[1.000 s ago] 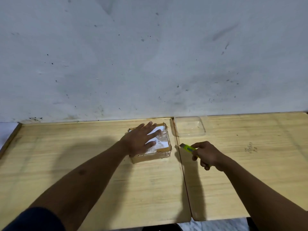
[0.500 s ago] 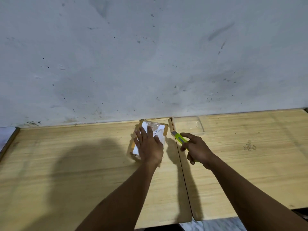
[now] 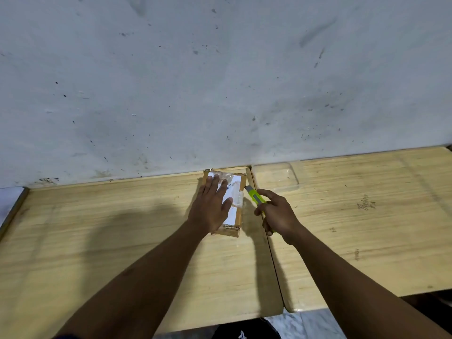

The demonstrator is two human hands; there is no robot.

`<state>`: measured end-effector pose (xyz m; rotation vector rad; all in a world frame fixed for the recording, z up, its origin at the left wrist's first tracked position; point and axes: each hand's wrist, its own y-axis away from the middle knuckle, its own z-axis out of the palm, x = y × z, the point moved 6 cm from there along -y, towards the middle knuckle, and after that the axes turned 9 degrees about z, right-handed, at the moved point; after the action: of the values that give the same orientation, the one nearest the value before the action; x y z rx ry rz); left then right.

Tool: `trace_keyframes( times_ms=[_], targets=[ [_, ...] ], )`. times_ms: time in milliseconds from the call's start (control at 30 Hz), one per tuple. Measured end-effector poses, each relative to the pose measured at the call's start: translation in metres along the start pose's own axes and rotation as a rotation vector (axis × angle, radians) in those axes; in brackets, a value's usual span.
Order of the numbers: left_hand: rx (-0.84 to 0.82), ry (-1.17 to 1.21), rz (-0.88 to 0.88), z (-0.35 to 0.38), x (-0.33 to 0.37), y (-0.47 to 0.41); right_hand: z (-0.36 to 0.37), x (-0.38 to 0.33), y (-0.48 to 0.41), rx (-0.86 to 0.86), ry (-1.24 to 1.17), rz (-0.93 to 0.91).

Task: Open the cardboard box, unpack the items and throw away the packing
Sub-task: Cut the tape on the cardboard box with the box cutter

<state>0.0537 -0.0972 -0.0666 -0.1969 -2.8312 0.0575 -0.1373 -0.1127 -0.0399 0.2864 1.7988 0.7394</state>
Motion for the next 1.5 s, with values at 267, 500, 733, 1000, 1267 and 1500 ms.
trace_keyframes(
  times_ms=[267,500,733,1000,1267,1500],
  targets=[
    [0.056,0.066,0.001,0.008,-0.001,0.001,0.009,0.002,-0.006,-0.051,-0.029,0.003],
    [0.049,0.040,-0.148,0.012,0.004,-0.009,0.002,-0.026,-0.016,-0.004,0.198,-0.021],
    [0.020,0.001,-0.182,0.014,0.005,-0.009,0.000,-0.037,-0.009,-0.056,0.342,0.007],
    [-0.016,-0.002,-0.187,0.013,0.005,-0.011,0.015,-0.002,0.021,-0.113,0.448,0.019],
    [-0.086,-0.031,-0.175,0.014,0.005,-0.012,0.011,-0.014,0.046,-0.070,0.683,-0.033],
    [-0.109,0.004,-0.016,-0.002,0.002,-0.013,-0.032,-0.019,0.023,-0.136,0.385,0.130]
  ],
)
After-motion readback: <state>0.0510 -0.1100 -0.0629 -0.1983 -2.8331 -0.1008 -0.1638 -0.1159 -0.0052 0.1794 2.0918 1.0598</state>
